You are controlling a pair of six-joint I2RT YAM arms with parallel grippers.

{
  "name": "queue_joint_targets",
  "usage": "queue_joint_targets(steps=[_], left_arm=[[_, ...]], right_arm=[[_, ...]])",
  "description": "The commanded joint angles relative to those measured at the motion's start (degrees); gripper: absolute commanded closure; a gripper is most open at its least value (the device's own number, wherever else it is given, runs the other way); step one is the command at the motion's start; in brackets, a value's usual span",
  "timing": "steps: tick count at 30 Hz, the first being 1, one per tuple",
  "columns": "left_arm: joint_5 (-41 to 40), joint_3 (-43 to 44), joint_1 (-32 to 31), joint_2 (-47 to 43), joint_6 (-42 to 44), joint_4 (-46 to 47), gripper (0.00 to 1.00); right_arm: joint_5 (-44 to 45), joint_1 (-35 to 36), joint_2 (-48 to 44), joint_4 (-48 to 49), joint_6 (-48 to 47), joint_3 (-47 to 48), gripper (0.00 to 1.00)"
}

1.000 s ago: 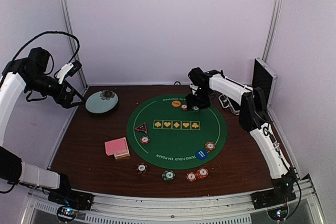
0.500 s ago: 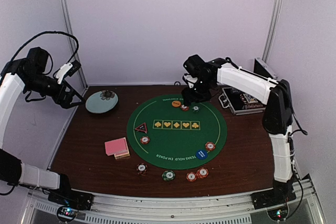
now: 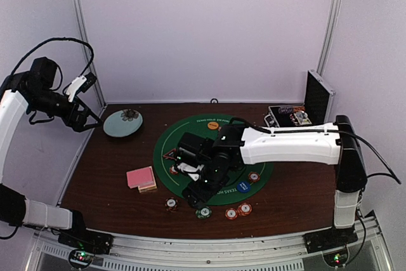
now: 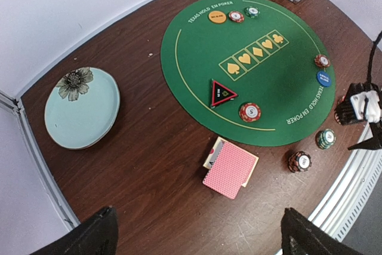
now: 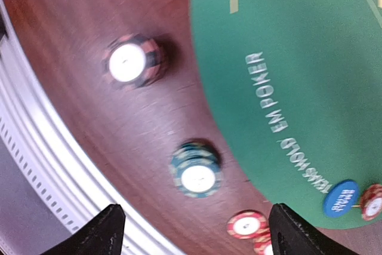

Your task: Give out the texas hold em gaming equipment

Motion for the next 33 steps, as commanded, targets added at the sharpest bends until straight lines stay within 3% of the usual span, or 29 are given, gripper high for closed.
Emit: queue_joint_targets(steps=[1,13,33], left_arm=[[1.1,-0.74,0.14,-1.07,0.18,0.74,0.02],[0.35,-0.61,0.14,-1.08,0.61,0.45,0.03],[0.39,-0.04,0.14,-0.56,0.7,0.39,0.02]], right_arm=[[-2.29,1.62,3.43,0.07,2.07,-0.3,0.13],[-4.07,1.69,8.51,1.98,1.92,-2.03,0.12],[-2.59,1.27,10.3,2.34,2.1,-2.03,0.38]])
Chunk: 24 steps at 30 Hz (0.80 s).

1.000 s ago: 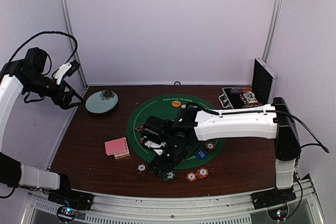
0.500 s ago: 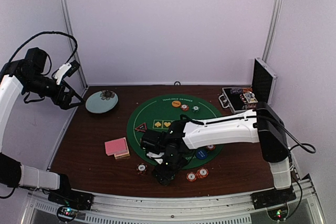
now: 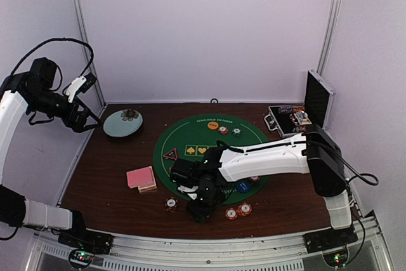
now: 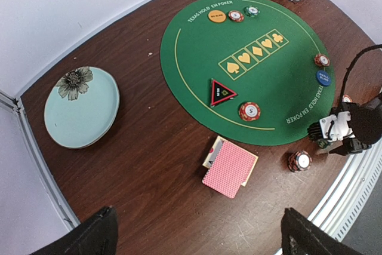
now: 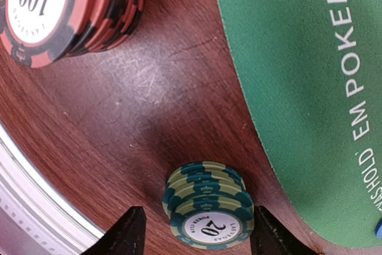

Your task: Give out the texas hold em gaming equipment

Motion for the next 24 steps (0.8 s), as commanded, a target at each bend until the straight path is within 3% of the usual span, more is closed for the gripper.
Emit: queue_joint_targets(steps=[1,17,24], left_arm=[[0.43,0.22,0.16,-0.27,0.61,0.46,0.02],[0.23,0.42,0.14,-0.17,0.66,0.49,0.02],[0.05,0.35,0.18,-0.31,0.74,0.51,0.02]], right_arm=[[1.26,-0.46,0.7,0.12,0.17,0.67,0.4],[2.85,-0.68,0.49,-2.03,-0.66,2.67,0.58],[2.77,-0.64,1.06,-1.8,-0.6,2.24,0.44]])
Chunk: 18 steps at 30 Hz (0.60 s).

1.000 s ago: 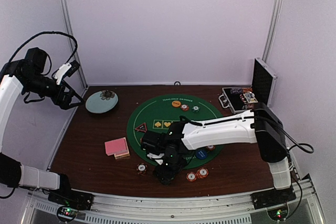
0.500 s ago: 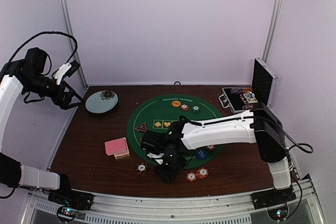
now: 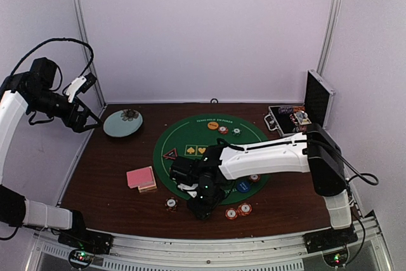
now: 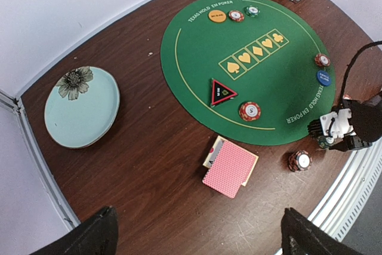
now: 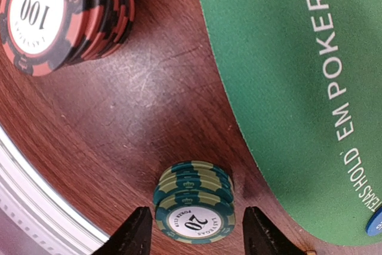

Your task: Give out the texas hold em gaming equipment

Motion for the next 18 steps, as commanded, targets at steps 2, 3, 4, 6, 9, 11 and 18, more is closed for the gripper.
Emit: queue_joint_targets(steps=[2,3,4,6,9,11,18], left_arm=[[0.04,0.42,0.15,-0.31,0.74,0.55,0.02],[0.03,0.43,0.14,-0.27,0.74,0.54,0.02],[0.07,0.42,0.14,-0.3,0.74,0.49,0.03],[0.03,0.53,0.14,-0.31,0.74,0.51,0.02],[0.02,0.48,0.18,-0.31,0.74,0.55,0.03],[-0.06,0.53,0.14,-0.31,0.74,0.53,0.02],[-0.24,0.7,0.14,-0.35,0.83,0.55,0.02]], right_arm=[[1.18,-0.26,1.01,-0.42,-0.04,0.9,0.44],[1.17,-0.27,1.01,-0.39,0.0,0.82,0.44],[1.13,-0.24,0.97,-0.34,0.01,0.81,0.45],[1.17,-0.29,1.0,-0.28,0.09,0.81,0.46],[1.13,-0.21,1.08,-0.16,0.34,0.68,0.5],[1.17,-0.28,1.0,0.02,0.36,0.63,0.53],[1.54,-0.27,0.67,-0.2,0.45,0.86,0.66]])
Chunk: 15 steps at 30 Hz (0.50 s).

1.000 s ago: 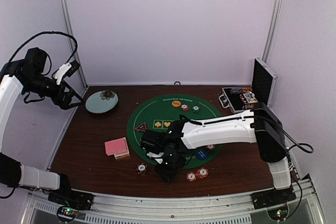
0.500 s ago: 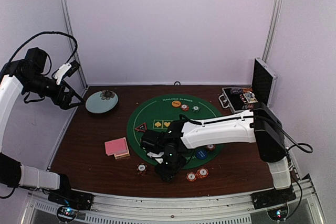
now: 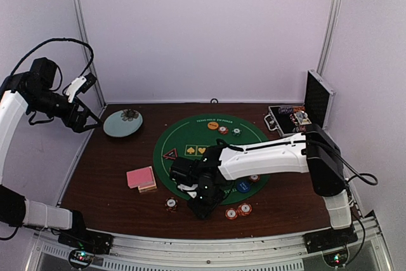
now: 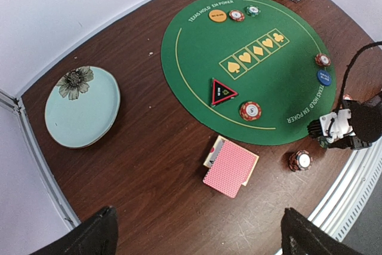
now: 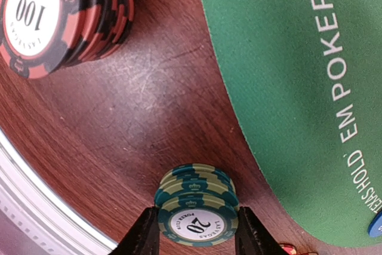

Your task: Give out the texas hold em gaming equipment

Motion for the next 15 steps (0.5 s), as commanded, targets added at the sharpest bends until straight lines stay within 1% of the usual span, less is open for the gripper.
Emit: queue_joint_targets(steps=[1,6,8,15], left_arm=[[-0.09,0.7,0.14,-0.39,0.7,0.52,0.03],[-0.23,0.75,0.14,-0.39,0.77,0.56,0.02],[-0.29,0.87,0.17,-0.39,0.77,0.56,0.03],[-0.45,0.88,0.14,-0.1,0.85,0.55,0.03]], right_arm=[[1.56,-0.28,0.33,-0.31,0.1,0.81,0.67],[2.07,-0.21,-0.37,-1.04,0.03,1.48,0.76],[2.65,-0.32,-1.18,-1.9,-0.04,2.62,0.78],[2.22,-2.16,-2.69,-2.42,-0.29,7.81,0.8]])
